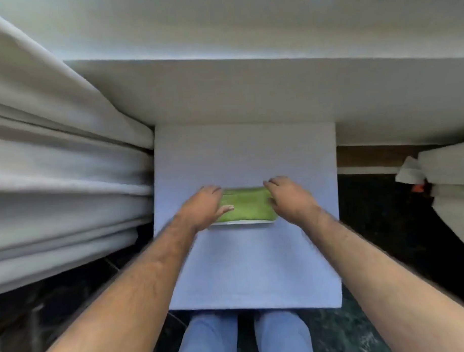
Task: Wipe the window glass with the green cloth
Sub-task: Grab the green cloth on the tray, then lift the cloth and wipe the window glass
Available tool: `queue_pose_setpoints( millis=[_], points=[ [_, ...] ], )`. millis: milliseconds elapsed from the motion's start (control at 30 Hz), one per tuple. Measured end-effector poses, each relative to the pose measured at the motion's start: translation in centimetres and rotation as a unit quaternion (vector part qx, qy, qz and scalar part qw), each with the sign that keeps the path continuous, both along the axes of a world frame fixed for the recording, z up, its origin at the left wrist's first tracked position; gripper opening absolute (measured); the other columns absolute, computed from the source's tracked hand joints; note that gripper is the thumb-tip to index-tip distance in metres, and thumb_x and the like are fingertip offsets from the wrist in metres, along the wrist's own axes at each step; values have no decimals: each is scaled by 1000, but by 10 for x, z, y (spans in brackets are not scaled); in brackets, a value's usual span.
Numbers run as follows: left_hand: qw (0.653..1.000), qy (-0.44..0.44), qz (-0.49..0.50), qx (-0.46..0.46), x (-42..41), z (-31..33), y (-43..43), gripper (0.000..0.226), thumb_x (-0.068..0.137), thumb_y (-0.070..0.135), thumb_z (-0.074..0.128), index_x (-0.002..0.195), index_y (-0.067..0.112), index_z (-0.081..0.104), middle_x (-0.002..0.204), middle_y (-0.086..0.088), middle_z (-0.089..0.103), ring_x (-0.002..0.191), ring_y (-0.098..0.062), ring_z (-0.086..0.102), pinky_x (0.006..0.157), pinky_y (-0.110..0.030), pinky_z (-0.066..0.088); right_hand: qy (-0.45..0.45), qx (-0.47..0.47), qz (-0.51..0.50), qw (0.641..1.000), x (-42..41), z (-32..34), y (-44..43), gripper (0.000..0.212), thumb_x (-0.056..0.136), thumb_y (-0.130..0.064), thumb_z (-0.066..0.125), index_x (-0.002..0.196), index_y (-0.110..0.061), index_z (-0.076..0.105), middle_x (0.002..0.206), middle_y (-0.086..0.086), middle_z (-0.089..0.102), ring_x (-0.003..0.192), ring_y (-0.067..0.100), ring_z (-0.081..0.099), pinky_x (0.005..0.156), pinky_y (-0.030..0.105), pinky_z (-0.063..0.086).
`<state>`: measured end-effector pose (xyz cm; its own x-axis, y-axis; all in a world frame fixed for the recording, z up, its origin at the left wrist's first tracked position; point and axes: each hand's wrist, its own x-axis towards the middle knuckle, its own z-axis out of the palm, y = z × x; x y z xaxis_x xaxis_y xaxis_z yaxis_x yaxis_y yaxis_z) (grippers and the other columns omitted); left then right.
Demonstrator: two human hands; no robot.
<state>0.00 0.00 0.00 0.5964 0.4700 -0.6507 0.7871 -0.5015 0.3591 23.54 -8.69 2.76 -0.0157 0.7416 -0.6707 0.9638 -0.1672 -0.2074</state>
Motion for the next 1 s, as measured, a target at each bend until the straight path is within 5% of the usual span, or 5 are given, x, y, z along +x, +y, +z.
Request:
queue_pose_setpoints(
  millis=[200, 500, 633, 767, 1000],
  points=[
    [996, -17, -57, 73, -12, -64, -26, 48, 75, 12, 90, 113, -8, 70, 117, -27, 71, 106, -44, 72, 84, -49, 65, -89, 11, 62, 994, -12, -68, -11, 31, 89, -11, 67, 121, -10, 67, 122, 9, 70, 114, 33, 64, 90, 42, 53],
    [978, 42, -60, 193, 2, -83, -26, 33, 61, 10, 89, 91, 10, 75, 98, -9, 68, 92, -30, 65, 76, -37, 54, -112, 44, 44, 992, -21, -95, -13, 25, 86, -7, 71, 111, -11, 68, 115, 9, 69, 111, 33, 60, 92, 44, 48],
    [990, 61, -23, 121, 10, -62, -17, 30, 84, 15, 64, 112, 8, 67, 123, -10, 60, 119, -32, 53, 97, -42, 43, -71, 0, -8, 997, -25, -73, 1, 32, 89, -2, 55, 119, -11, 63, 121, 10, 65, 114, 33, 57, 93, 42, 46],
    [998, 38, 47, 15, 11, -22, 2, 25, 89, 13, 59, 113, 12, 52, 111, -10, 65, 99, -33, 61, 75, -35, 41, -13, -45, -85, 995, -26, -36, 13, 30, 90, -1, 52, 116, -14, 56, 108, 10, 69, 90, 33, 65, 67, 35, 45],
    [995, -1, 93, 31, 22, 84, 60, 29, 93, 18, 62, 121, 25, 65, 117, -10, 72, 112, -36, 66, 80, -38, 53, 16, 12, -119, 993, -1, 85, 53, 25, 93, -26, 72, 118, -28, 73, 113, 6, 73, 110, 33, 68, 77, 37, 53]
  ],
)
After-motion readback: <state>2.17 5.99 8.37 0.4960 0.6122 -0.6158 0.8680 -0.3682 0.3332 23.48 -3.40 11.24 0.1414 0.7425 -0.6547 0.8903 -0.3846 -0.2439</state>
